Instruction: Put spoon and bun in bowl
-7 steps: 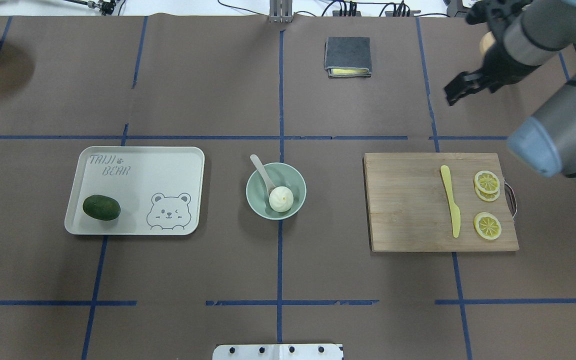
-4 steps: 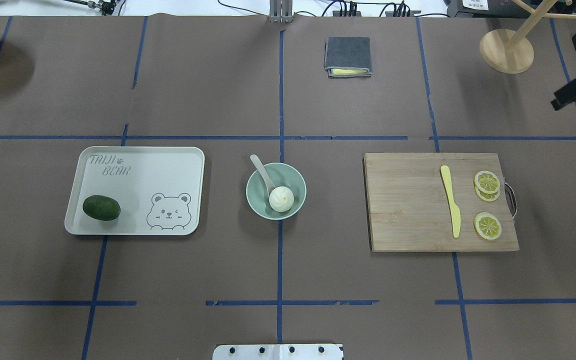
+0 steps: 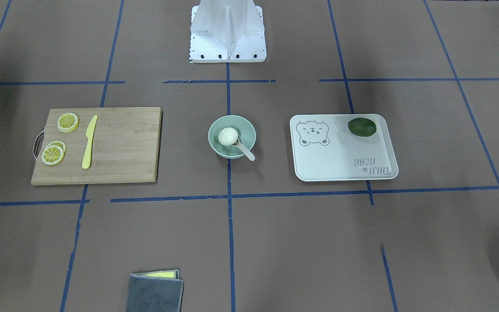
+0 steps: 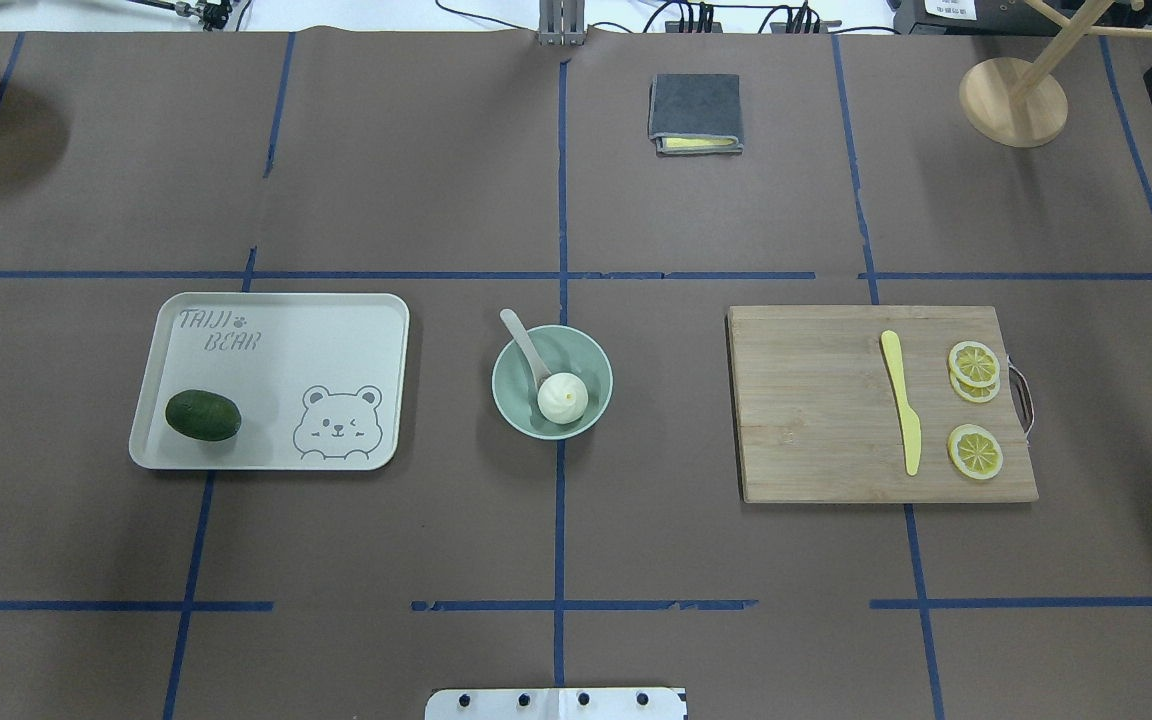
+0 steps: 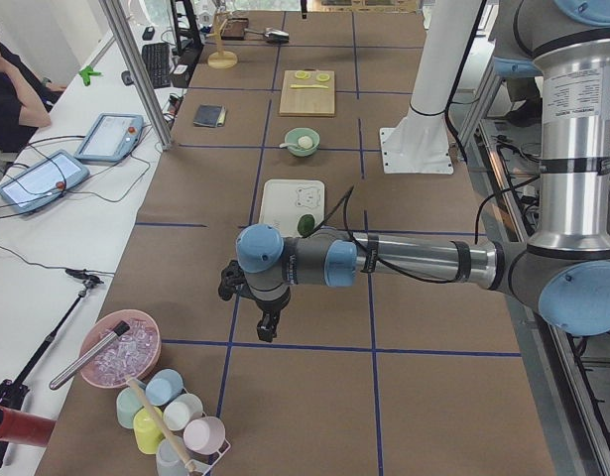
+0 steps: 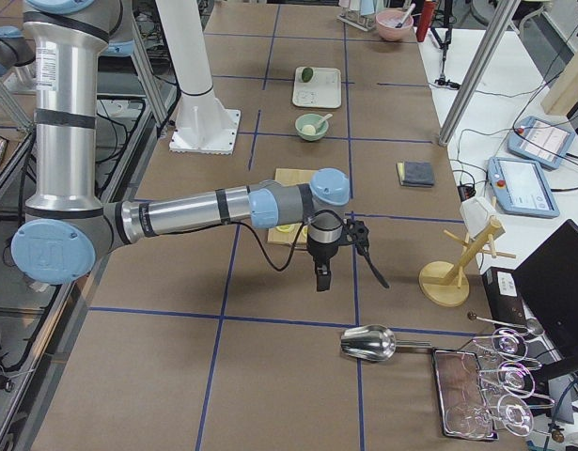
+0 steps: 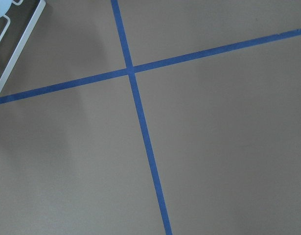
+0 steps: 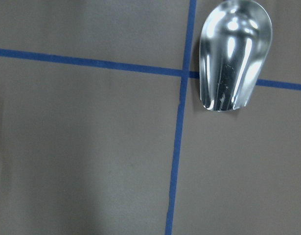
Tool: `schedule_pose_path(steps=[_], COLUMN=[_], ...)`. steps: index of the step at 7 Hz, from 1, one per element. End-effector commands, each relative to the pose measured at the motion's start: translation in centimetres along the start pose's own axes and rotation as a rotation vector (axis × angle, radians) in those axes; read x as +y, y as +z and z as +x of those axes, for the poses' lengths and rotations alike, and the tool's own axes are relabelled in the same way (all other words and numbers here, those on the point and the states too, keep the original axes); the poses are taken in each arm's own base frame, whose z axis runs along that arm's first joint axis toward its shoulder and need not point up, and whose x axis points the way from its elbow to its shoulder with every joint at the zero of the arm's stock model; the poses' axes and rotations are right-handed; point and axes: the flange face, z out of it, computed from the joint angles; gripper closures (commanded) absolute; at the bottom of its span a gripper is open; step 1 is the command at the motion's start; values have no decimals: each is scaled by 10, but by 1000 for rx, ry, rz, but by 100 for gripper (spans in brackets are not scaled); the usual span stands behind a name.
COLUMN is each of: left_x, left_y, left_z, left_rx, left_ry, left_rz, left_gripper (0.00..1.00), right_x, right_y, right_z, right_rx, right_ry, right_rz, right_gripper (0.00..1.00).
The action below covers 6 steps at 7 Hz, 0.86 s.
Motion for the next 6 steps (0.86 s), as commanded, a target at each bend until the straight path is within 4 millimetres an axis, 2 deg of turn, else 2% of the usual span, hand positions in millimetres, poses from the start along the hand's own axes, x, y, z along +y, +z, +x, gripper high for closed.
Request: schedule_pose_path(steps=[1, 6], left_x=[0, 0], left_y=[-1, 0], left_z=[1, -1], left_rx=[-4, -5], left_ry=[11, 7], left_rz=[2, -3], left_gripper=[0, 0], right_x=[17, 19], right_y=[3, 4], right_z=[20, 19], right_rx=[-4, -34], right_ry=[43, 57], right_rz=[-11, -19], right_gripper=[0, 0])
